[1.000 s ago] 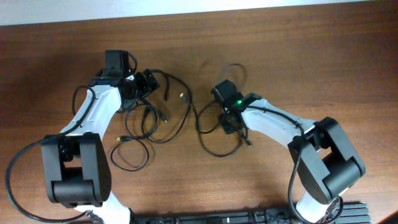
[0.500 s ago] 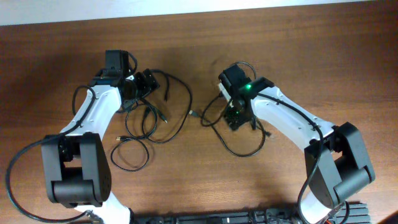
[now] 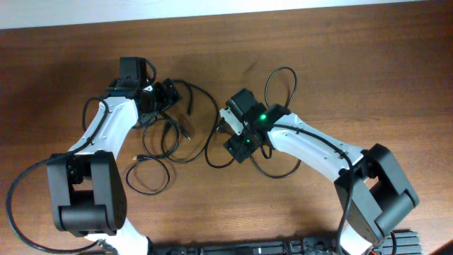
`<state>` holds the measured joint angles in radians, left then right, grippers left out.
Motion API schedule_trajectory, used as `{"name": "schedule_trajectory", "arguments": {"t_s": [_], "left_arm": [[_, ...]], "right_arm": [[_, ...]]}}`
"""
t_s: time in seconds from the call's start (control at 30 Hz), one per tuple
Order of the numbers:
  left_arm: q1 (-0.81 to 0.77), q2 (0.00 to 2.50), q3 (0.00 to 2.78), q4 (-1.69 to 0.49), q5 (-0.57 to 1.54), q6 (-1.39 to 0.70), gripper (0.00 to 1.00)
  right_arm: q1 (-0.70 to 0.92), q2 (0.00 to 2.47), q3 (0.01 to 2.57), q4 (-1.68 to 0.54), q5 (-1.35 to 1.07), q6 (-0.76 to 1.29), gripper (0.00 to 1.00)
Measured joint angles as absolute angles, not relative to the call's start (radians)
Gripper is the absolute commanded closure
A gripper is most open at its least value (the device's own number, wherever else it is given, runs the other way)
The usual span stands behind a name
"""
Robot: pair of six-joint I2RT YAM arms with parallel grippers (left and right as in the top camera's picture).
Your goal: Untangle cables
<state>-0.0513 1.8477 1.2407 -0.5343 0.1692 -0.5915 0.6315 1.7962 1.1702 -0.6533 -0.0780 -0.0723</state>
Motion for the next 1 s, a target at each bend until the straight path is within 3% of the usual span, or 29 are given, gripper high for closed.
{"name": "schedule_trajectory", "arguments": {"t_s": [0.13,0.27,0.3,0.33,0.37,0.4,0.63,0.8,1.0], "left_arm": [[-0.051,1.848,1.241,-0.534,0.169,-0.591,0.01],[-0.051,1.848,1.241,-0.534,0.169,-0.591,0.01],[-0.051,1.848,1.241,-0.534,0.169,-0.591,0.01],[-0.051,1.848,1.241,-0.534,0.169,-0.591,0.01],[-0.051,1.848,1.241,-0.535,0.169,-0.591,0.01],[-0.051,1.848,1.241,-0.534,0.169,-0.591,0.01],[-0.051,1.848,1.241,-0.535,0.169,-0.591,0.01],[-0.051,1.848,1.241,-0.534,0.169,-0.591,0.01],[-0.051,1.848,1.241,-0.534,0.169,-0.591,0.01]], "right_arm": [[0.646,1.858,1.166,-0.473,-0.058,-0.145,0.12],[0.646,1.933,1.164,-0.39,-0.072,-0.237,0.23],[0.646,1.961,1.165,-0.345,-0.091,-0.269,0.44],[0.647,1.968,1.165,-0.305,-0.096,-0.287,0.73],[0.648,1.976,1.165,-0.273,-0.097,-0.301,0.91],[0.649,1.984,1.165,-0.247,-0.096,-0.311,0.96],[0.649,1.952,1.198,-0.408,-0.049,-0.287,0.96],[0.642,1.743,1.242,-0.465,-0.034,-0.212,0.96],[0.488,1.681,1.254,-0.492,-0.006,-0.016,0.96]]}}
